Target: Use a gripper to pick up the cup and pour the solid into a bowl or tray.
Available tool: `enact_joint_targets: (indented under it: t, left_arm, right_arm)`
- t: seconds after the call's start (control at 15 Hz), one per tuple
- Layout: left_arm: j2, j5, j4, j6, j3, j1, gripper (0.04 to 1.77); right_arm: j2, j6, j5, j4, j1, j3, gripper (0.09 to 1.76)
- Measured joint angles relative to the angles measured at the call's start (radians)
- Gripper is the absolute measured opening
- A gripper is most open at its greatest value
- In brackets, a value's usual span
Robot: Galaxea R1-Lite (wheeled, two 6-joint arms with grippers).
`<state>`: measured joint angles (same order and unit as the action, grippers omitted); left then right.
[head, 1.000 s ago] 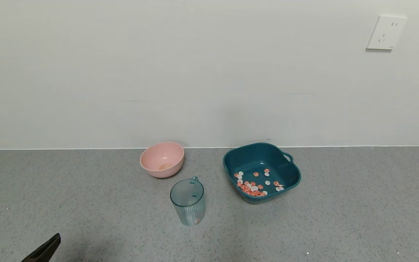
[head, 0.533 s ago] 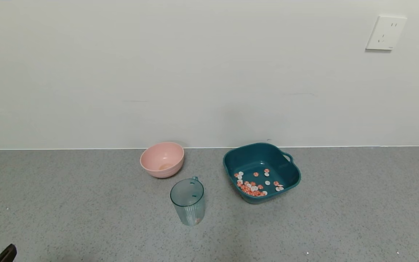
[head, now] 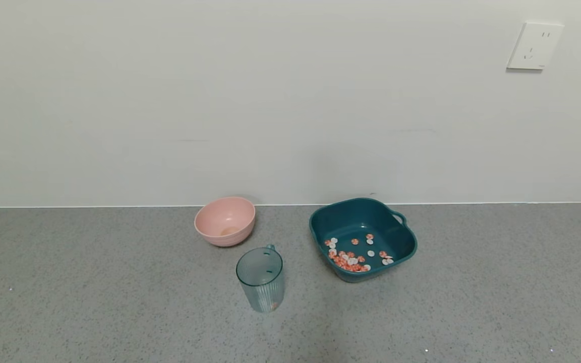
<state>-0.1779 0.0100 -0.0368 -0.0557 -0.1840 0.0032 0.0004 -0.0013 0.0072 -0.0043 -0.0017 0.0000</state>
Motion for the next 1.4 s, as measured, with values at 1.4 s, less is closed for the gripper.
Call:
enact_joint_targets:
  t: [1.4]
  left_arm:
    - [0.179,-0.045,0.037,0.018,0.184,0.0,1.72]
  right_arm:
    - [0.0,0.0,0.002,0.0,0.0,0.0,1.71]
